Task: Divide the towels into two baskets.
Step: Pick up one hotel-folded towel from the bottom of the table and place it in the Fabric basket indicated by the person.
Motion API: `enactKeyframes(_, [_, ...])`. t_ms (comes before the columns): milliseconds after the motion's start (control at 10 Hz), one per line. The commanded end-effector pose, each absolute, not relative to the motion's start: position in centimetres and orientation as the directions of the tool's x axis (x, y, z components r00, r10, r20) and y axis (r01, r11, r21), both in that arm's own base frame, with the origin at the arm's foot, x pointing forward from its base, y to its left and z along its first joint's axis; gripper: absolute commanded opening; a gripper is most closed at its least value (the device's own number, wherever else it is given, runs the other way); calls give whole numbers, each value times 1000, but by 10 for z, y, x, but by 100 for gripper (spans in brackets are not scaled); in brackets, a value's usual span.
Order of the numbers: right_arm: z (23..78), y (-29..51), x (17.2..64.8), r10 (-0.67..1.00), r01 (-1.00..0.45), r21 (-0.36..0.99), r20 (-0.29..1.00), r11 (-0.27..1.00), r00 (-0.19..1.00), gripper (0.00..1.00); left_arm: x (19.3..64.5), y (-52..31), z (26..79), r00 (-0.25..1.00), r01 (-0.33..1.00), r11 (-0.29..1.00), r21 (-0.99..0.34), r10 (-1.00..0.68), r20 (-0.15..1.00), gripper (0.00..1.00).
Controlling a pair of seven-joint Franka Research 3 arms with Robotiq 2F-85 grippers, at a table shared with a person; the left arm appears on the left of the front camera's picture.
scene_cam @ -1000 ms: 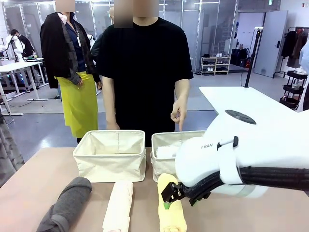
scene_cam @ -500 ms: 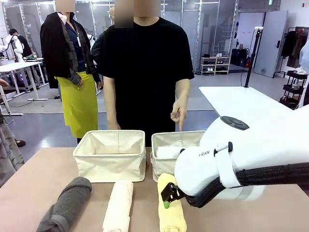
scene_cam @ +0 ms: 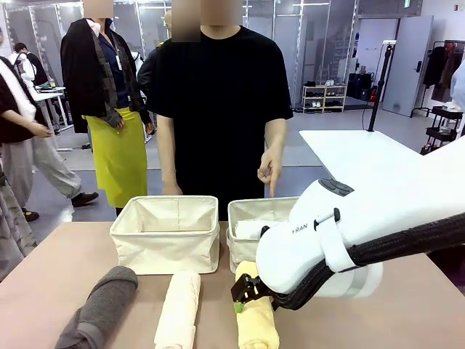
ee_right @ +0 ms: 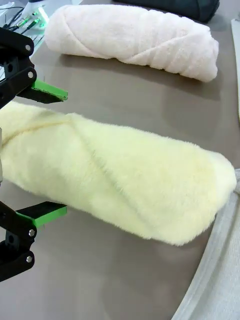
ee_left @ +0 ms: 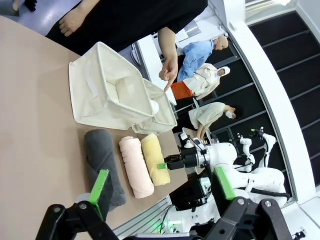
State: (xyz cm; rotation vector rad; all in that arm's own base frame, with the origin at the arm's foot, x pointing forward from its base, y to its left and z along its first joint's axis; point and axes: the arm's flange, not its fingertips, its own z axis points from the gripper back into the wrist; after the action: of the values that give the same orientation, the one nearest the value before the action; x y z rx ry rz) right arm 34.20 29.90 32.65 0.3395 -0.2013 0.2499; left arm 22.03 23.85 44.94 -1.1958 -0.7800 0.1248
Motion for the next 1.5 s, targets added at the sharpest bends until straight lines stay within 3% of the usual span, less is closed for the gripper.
enactKeyframes(0, [322, 307, 346, 180, -252, 312, 242, 916, 954, 100, 219, 241, 450, 722, 338, 387, -858, 477, 500, 100])
enactKeyframes(200, [320, 307, 346, 221, -285, 327, 220, 901, 950, 100, 219, 241, 450, 722, 338, 387, -858, 477, 500, 100])
enactKeyframes(300, [321, 307, 347, 245, -304, 328, 211, 894, 946, 87, 219, 241, 450, 722, 338, 387, -858, 477, 500, 100])
enactKeyframes(400, [320, 306, 347, 252, -309, 331, 205, 892, 946, 81, 219, 241, 450, 722, 338, 387, -858, 477, 500, 100])
enactKeyframes(500, [319, 306, 347, 254, -311, 332, 202, 891, 946, 68, 219, 241, 450, 722, 338, 387, -858, 477, 500, 100])
enactKeyframes(1000, [321, 304, 349, 251, -308, 330, 206, 892, 946, 23, 219, 241, 450, 722, 338, 387, -858, 477, 500, 100])
enactKeyframes(1200, [345, 299, 339, 310, -353, 314, 180, 881, 933, 26, 219, 241, 450, 722, 338, 387, -858, 477, 500, 100])
enactKeyframes(1400, [395, 291, 320, 469, -493, 289, 152, 821, 870, 26, 219, 241, 450, 722, 338, 387, -858, 477, 500, 100])
